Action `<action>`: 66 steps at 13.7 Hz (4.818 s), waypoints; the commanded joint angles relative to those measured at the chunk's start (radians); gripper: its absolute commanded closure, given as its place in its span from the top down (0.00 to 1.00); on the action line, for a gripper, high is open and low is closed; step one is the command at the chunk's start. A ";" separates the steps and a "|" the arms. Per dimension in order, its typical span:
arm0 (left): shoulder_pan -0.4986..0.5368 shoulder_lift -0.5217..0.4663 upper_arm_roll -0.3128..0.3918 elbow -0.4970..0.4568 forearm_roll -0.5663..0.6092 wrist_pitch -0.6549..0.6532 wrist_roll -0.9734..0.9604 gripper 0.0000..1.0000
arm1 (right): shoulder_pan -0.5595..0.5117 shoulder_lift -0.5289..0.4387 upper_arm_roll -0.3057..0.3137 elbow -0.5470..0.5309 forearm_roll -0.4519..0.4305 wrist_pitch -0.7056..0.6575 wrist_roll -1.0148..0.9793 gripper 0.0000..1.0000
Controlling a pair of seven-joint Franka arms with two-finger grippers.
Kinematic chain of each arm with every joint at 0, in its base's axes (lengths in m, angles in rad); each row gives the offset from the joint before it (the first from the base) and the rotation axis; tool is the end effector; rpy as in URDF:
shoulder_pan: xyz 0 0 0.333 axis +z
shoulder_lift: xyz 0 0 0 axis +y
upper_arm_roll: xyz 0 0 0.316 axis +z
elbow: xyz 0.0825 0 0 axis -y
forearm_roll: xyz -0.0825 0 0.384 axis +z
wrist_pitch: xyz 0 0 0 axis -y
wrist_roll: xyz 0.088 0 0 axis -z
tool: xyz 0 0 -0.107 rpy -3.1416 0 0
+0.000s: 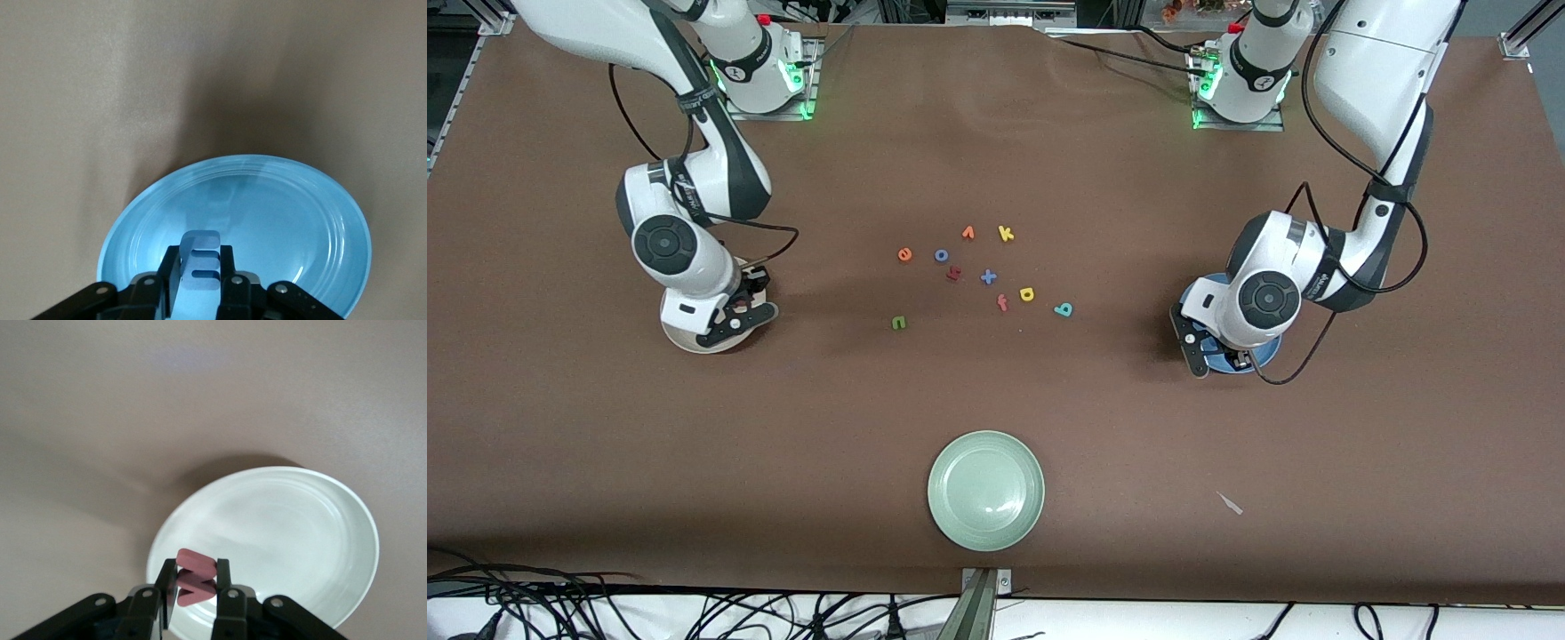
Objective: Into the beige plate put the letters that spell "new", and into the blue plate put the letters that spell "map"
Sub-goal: 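Carry the blue letter to the blue plate while the right gripper carries pink, then open both grippers over the plates and move back toward the letters, then grasp the teal letter with the left gripper while the right gripper grasps green, then carry the teal letter to the blue plate while the right gripper carries green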
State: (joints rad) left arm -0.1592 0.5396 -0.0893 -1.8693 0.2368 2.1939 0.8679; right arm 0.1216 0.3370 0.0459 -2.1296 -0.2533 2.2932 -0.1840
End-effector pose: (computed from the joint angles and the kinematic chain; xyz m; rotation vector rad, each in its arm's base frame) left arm 0.5990 -0.1412 0.2096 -2.4657 1.8120 0.3670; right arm 0.5486 0.0872 0.2357 2.8671 0.7851 -0.2568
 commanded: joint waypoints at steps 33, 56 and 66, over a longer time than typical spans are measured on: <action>-0.227 0.165 -0.107 0.225 -0.229 0.000 -1.593 1.00 | 0.311 0.335 0.078 0.369 0.194 0.066 0.606 0.96; -0.289 0.207 -0.118 0.200 -0.297 0.104 -2.268 0.60 | 0.317 0.355 0.078 0.379 0.194 0.081 0.597 0.16; -0.278 0.198 -0.115 0.183 -0.291 0.118 -2.261 0.09 | 0.279 0.142 -0.027 0.251 0.198 -0.098 0.284 0.14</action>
State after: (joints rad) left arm -0.4363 0.7443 -0.2127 -1.6673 -0.0399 2.3099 -1.4020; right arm 0.4061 0.5761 0.0471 -1.7663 -0.0748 2.1957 0.2008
